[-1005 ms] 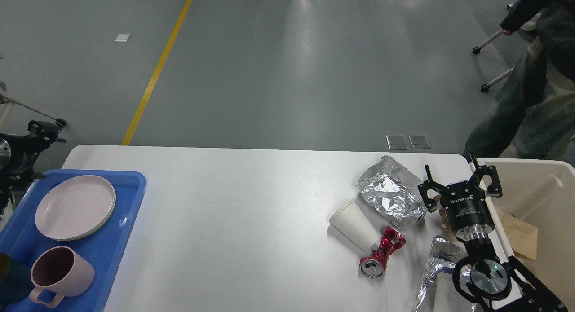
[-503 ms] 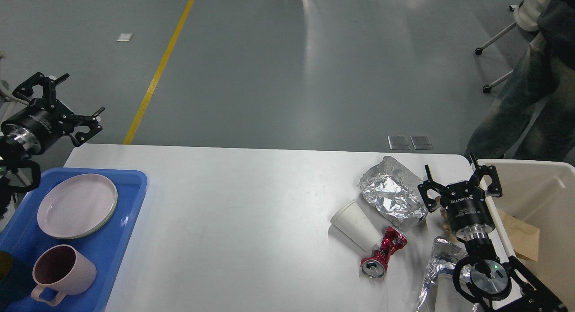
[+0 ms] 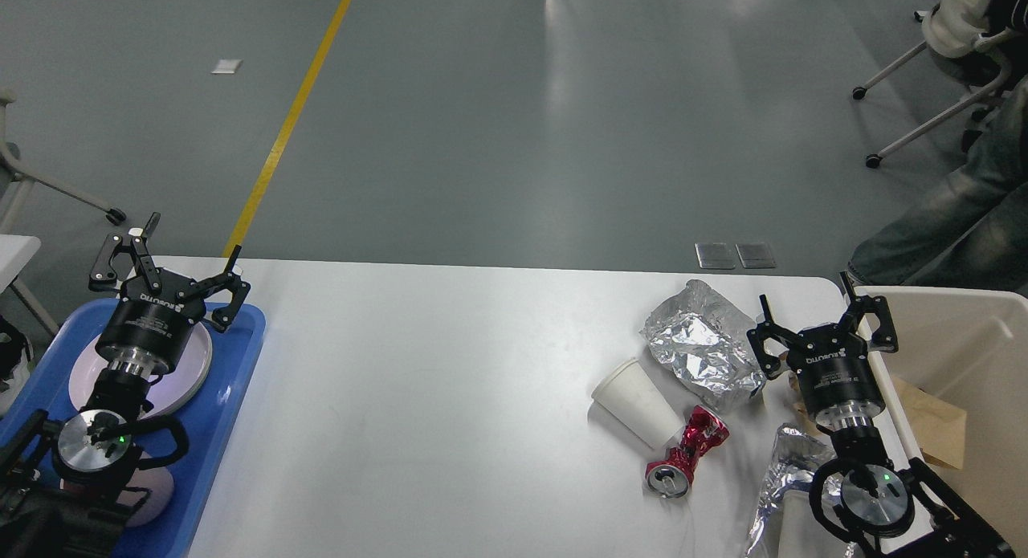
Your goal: Tidy desktop
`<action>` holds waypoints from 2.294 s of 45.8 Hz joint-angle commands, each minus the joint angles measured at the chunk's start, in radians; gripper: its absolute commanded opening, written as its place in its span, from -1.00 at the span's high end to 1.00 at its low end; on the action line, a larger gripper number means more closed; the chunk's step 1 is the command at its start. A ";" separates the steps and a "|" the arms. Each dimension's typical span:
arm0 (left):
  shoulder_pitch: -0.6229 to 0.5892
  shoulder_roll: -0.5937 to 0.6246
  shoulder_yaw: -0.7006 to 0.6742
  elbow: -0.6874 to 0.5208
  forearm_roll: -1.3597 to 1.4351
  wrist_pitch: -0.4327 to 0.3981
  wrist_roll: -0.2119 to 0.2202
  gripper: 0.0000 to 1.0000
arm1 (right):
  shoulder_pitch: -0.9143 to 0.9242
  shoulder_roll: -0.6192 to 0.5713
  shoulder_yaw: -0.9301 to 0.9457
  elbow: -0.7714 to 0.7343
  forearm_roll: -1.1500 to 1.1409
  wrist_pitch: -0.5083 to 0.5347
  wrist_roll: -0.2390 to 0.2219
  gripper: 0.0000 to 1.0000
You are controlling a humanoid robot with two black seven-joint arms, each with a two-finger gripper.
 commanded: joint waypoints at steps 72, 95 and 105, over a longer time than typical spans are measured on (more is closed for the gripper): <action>0.143 -0.075 -0.095 0.000 0.091 -0.137 -0.060 -0.93 | 0.000 0.000 0.000 -0.001 -0.001 0.000 0.000 -1.00; 0.137 -0.072 -0.093 0.011 0.102 -0.129 -0.060 -0.93 | 0.000 0.000 0.000 0.000 0.000 0.000 0.000 -1.00; 0.137 -0.073 -0.093 0.011 0.091 -0.131 -0.062 -0.93 | 0.000 0.000 0.000 0.000 0.000 0.000 0.000 -1.00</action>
